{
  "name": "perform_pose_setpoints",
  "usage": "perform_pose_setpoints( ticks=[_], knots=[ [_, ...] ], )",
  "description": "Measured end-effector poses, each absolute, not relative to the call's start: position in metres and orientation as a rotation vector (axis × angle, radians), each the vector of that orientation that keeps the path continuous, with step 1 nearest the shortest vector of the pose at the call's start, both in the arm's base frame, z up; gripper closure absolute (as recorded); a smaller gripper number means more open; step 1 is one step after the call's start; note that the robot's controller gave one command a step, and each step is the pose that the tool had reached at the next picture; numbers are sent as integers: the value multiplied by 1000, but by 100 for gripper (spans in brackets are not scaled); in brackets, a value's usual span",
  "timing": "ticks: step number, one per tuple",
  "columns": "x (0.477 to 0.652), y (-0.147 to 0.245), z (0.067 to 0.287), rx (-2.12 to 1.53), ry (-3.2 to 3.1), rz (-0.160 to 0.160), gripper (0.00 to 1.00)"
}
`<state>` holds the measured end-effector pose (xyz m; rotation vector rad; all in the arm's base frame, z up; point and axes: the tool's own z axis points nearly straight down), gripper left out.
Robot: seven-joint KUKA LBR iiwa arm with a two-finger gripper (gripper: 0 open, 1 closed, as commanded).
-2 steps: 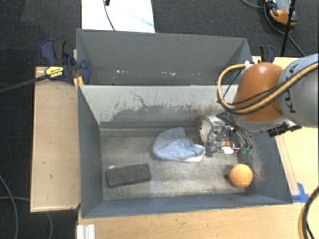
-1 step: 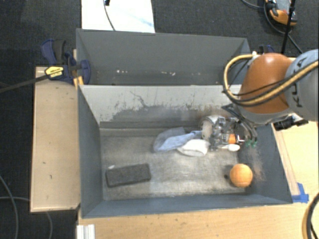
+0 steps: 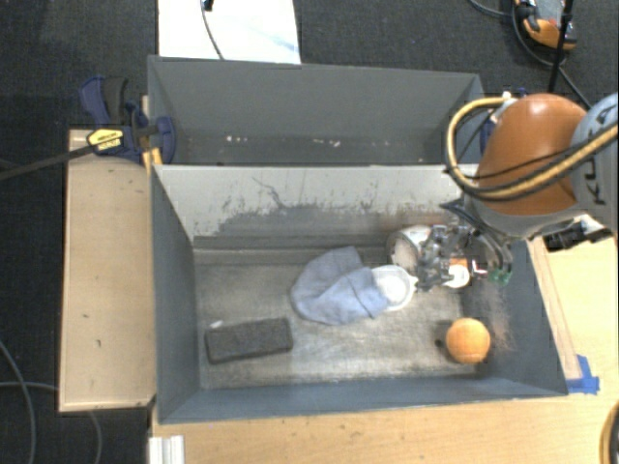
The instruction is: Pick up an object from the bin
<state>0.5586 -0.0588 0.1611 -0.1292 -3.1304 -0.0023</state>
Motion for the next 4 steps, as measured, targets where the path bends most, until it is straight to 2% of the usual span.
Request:
perform_pose_setpoints(
  ticks=[1,2,3,4],
  knots=[
    [569,-58,185,-101,-3153,1,100],
    [562,-43,173,-171,-3138,-1,0],
    [562,-43,173,-171,-3138,-1,0],
    [550,-27,73,-317,-3132,-3,100]
  ],
)
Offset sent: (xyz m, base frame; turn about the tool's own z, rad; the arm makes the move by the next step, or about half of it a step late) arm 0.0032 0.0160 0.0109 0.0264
